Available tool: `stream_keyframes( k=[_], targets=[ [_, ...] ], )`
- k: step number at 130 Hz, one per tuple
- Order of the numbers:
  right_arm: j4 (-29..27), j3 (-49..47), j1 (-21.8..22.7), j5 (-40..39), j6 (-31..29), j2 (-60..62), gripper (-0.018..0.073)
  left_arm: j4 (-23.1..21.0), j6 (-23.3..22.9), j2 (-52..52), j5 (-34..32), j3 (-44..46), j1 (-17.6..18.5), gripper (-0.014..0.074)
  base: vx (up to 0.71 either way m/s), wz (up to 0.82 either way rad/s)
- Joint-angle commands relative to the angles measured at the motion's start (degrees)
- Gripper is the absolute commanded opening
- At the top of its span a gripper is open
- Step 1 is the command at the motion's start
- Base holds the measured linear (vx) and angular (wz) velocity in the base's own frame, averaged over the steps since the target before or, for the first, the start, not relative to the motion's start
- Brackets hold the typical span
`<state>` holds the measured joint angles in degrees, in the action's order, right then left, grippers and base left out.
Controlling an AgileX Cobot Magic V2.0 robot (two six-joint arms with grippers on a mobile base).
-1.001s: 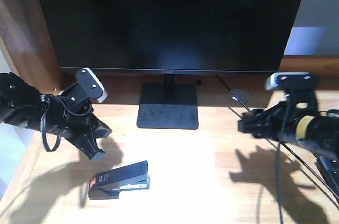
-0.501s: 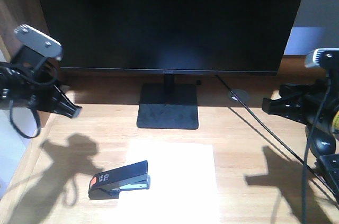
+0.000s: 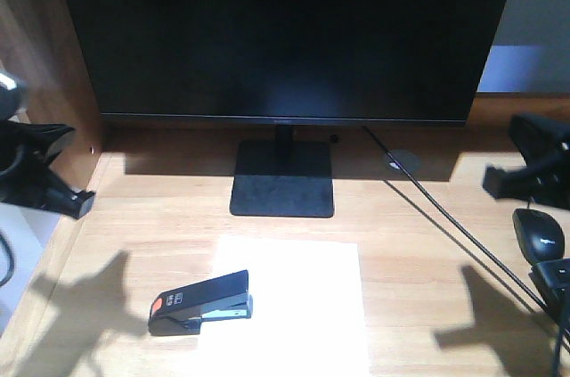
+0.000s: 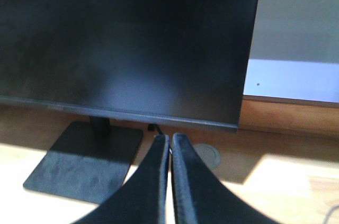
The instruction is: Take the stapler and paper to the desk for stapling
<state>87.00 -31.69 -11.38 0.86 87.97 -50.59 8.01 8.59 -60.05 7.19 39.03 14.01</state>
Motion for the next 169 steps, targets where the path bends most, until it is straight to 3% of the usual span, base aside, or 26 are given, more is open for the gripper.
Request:
stream_keyframes(
  k=[1,51,87,169],
  targets=[
    [1.41,2.06,-0.06,-0.38,-0.43,4.56,-0.0007,-0.03,-0.72,5.09,-7.19,-1.14,0.17,-0.0006,0.0,0.0],
    [3.58,11.55,-0.06,-0.33,-0.43,23.95,-0.0006,-0.03,-0.52,21.71,-8.46,-11.95,0.17,-0.0006,0.0,0.0],
    [3.53,12.86,-0.06,-0.33,-0.26,27.05,-0.0006,-0.03,-0.52,32.64,-8.51,-16.01,0.17,-0.0006,0.0,0.0],
    [3.57,12.87,0.01,-0.13,-0.26,27.05,-0.0006,-0.03,-0.52,34.91,-7.76,-16.01,0.17,-0.0006,0.0,0.0]
  ],
)
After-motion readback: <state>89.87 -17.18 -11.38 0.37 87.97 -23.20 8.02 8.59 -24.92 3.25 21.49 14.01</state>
